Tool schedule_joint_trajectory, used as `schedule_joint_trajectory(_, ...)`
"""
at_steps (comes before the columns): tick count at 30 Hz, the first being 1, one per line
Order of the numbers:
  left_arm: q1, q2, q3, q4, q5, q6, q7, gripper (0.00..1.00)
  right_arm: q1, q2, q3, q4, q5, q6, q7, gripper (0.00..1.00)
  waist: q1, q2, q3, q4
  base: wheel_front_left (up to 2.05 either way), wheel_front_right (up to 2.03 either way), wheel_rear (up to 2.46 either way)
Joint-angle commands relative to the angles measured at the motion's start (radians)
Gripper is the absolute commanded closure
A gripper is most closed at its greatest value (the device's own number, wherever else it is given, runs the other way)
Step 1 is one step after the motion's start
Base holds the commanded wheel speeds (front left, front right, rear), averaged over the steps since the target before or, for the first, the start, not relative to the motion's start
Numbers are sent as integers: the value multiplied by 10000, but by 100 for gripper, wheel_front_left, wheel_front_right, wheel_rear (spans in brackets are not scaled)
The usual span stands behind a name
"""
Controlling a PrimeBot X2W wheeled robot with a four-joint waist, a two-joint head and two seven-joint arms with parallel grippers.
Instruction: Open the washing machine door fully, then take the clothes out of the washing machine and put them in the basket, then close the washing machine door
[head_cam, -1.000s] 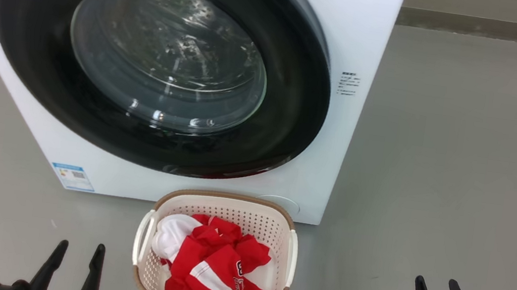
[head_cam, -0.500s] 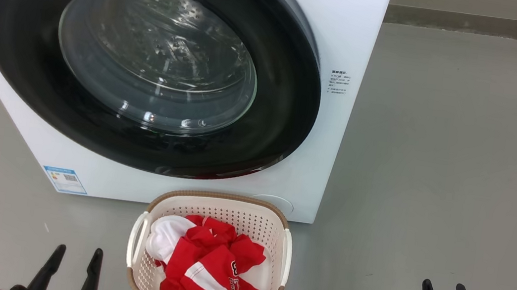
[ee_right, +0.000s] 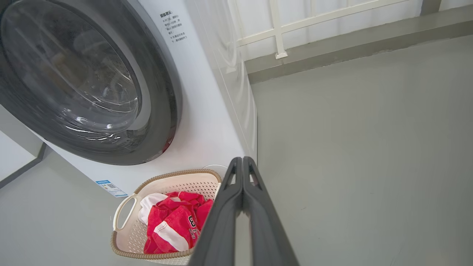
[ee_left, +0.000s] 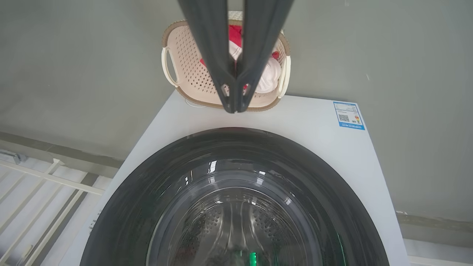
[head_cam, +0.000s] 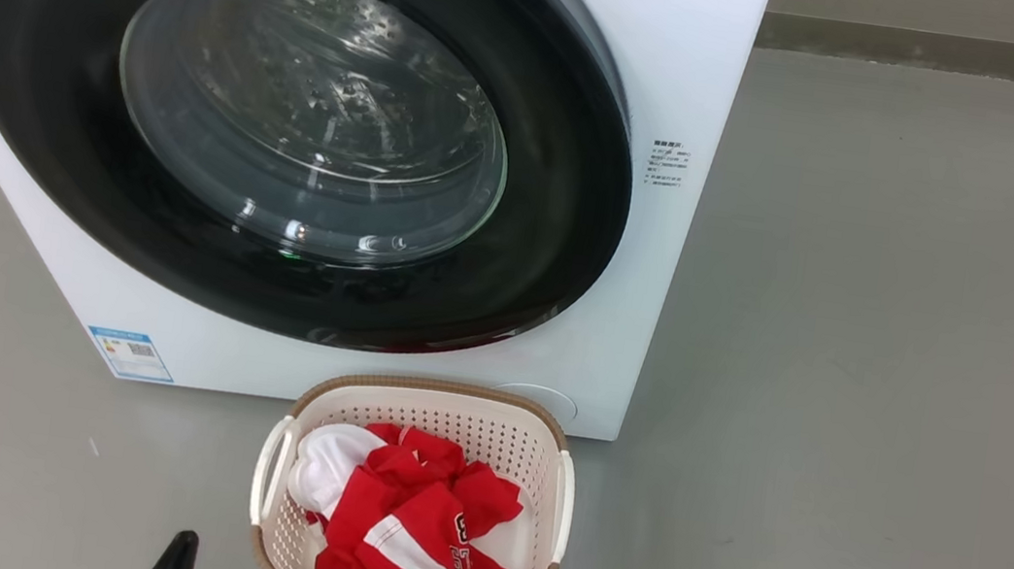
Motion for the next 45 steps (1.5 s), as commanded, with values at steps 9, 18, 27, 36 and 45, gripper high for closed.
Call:
schedule_joint_trajectory(9, -268, 71, 191, -238, -1074, -7, 270, 100, -287, -135, -8, -223, 1078, -1, 253, 100, 2, 0, -13, -10, 0, 0, 0)
schedule_joint_trajectory(18, -403, 14, 305, -259, -1970, -12, 536, 100, -503, -184, -12, -218, 1973, -2, 485, 100, 1, 0, -20, -20, 0, 0, 0)
schedule_joint_trajectory(27, -517, -36, 406, -282, -2767, -17, 773, 100, -687, -222, -24, -220, 2762, -2, 698, 100, 1, 0, -28, -28, 0, 0, 0)
schedule_joint_trajectory(36, -644, -93, 519, -307, -3660, -22, 1039, 100, -894, -259, -43, -221, 3640, -3, 941, 100, 1, 0, -37, -37, 0, 0, 0)
schedule_joint_trajectory(45, -772, -150, 632, -334, -4557, -28, 1305, 100, -1101, -291, -69, -223, 4516, -4, 1191, 100, 0, 0, -47, -46, 0, 0, 0)
